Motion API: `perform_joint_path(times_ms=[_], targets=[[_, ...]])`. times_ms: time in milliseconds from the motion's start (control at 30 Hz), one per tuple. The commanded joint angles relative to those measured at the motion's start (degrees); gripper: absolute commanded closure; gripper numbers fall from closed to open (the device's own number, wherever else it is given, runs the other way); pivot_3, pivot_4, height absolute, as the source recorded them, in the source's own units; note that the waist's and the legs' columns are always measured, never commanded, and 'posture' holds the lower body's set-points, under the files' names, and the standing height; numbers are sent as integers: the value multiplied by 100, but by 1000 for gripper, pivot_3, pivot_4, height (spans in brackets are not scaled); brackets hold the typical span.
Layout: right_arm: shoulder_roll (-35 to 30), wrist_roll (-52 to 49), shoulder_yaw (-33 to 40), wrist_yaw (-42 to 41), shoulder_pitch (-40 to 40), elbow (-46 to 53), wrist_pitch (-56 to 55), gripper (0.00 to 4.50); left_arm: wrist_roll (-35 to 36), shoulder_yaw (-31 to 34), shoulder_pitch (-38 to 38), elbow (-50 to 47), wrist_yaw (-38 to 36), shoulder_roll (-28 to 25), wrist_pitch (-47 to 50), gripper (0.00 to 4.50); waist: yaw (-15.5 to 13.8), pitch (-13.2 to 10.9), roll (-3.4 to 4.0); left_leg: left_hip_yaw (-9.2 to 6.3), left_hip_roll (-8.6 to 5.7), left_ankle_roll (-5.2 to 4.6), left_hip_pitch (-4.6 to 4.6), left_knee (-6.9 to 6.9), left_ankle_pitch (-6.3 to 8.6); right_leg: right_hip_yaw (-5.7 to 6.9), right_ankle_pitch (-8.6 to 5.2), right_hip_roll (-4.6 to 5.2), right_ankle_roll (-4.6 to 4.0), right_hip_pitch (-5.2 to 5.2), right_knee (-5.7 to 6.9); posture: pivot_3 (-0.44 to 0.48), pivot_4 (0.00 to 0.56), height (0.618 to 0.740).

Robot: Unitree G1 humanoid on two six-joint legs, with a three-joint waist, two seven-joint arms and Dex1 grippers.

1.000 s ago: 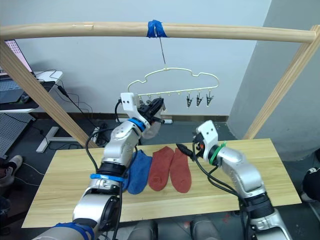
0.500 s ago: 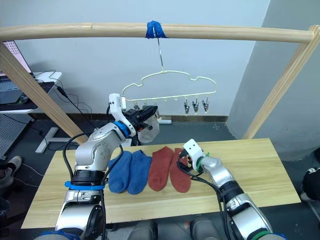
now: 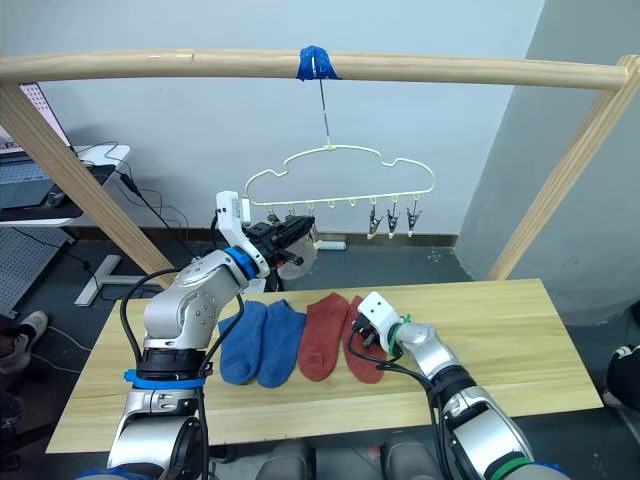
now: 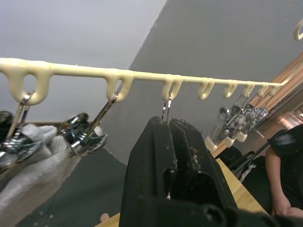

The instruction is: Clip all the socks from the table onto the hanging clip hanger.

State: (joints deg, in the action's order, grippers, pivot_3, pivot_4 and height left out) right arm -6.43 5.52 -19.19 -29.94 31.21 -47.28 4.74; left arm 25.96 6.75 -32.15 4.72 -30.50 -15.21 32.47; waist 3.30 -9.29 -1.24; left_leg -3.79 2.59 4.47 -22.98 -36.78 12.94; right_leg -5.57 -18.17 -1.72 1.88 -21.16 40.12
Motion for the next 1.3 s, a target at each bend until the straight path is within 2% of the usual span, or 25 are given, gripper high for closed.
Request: perform_joint_path(times_ms=[33, 100, 300, 400, 433, 533, 833, 1100, 1300], targets=[[-221, -21, 184, -72, -291, 338, 42, 4446, 84, -20, -28, -179, 11, 33, 70, 4500, -5, 0, 0, 0, 0, 0, 0, 0, 0, 0, 0, 0, 0, 0, 0, 32, 131, 740], [-331, -104, 277, -151, -460, 693, 101, 4446, 86, -25, -28, -171, 3, 25, 94, 4500, -20, 0, 0, 0, 0, 0, -2, 1, 0, 0, 0, 0, 0, 0, -1, 31, 131, 740], [-752, -439, 549, -492, -1216, 2610, 723, 4446, 223, 40, -62, -120, 27, 17, 360, 4500, -27, 0, 0, 1, 0, 1, -4, 6, 1, -3, -1, 1, 1, -3, -8, 25, 139, 740], [-998, -890, 533, -968, -1678, 4357, 1268, 4446, 733, 354, -173, -13, 201, 138, 1068, 4500, 11, -2, 4, 5, 2, 0, -1, 12, 1, -7, -15, -2, 25, -6, -8, 15, 141, 740], [-981, -1207, 580, -1026, -1781, 5097, 1689, 4446, 1186, 662, -304, 82, 363, 258, 1521, 4500, 10, -3, 4, 4, 6, 0, -2, 13, 1, -7, -16, -7, 27, -7, -7, 8, 144, 740], [-853, -1676, 621, -943, -1830, 6203, 2482, 4446, 1948, 1167, -537, 172, 608, 424, 2302, 4500, 30, -4, 5, -1, 9, 0, -4, 15, 1, -5, -17, -9, 29, -10, -7, -2, 142, 740], [-287, -1993, 708, -297, -1282, 6631, 3274, 4446, 2782, 1496, -733, 186, 715, 335, 3215, 4500, -3, -5, 3, -1, 5, 1, -16, 15, 1, -3, -18, -7, 30, -19, -16, -13, 144, 740], [-410, -2125, 828, -167, -1145, 6658, 3325, 4446, 2657, 1203, -514, 14, 631, 249, 3141, 4500, -1, -5, 4, 0, 5, 3, -30, 15, 2, -3, -18, -6, 29, -28, -24, -18, 145, 740], [-477, -2223, 820, -125, -1168, 6868, 3448, 4446, 2674, 1244, -538, 86, 674, 193, 2961, 4500, 1, -6, 4, 0, 5, 3, -30, 16, 2, -2, -18, -6, 29, -28, -24, -17, 148, 740]])
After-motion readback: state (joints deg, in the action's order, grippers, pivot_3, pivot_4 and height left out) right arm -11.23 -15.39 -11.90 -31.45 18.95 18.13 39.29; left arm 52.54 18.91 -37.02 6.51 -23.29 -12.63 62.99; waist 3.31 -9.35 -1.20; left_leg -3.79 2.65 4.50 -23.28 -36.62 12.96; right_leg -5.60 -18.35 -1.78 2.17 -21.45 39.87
